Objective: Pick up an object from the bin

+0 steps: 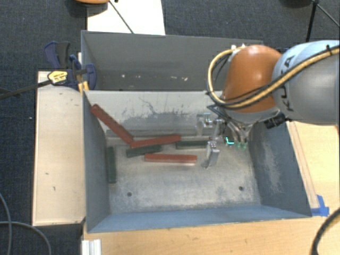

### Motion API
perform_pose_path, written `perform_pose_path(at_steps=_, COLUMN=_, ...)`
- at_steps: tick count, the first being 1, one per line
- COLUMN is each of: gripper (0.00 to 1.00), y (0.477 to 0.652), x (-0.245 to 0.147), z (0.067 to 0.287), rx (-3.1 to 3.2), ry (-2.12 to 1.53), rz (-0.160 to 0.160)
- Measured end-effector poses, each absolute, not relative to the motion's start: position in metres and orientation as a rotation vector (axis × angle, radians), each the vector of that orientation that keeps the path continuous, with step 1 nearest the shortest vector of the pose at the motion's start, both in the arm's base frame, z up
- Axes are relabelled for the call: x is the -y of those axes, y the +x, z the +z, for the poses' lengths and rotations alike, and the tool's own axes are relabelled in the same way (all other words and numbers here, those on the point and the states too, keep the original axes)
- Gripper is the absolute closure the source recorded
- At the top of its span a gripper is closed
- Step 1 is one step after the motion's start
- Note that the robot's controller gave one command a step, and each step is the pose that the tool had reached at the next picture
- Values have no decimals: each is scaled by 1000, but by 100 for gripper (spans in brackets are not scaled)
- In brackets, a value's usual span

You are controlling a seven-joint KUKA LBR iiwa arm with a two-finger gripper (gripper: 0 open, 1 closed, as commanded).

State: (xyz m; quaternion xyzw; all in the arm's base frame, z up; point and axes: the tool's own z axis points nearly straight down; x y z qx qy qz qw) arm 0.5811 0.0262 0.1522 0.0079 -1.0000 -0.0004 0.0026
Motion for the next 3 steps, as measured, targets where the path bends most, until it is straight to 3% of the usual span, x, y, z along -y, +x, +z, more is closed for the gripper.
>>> perform_pose_path(at_steps=1, gripper=0, y=583, x=-26, z=156, rx=3144, ry=24, rz=-2)
perform_pose_path(at_steps=2, gripper=0, y=584, x=-31, z=108, rx=3151, ry=41, rz=-1)
perform_pose_path(at_steps=3, gripper=100, y=587, x=-66, z=73, rx=3145, ry=-70, rz=-1)
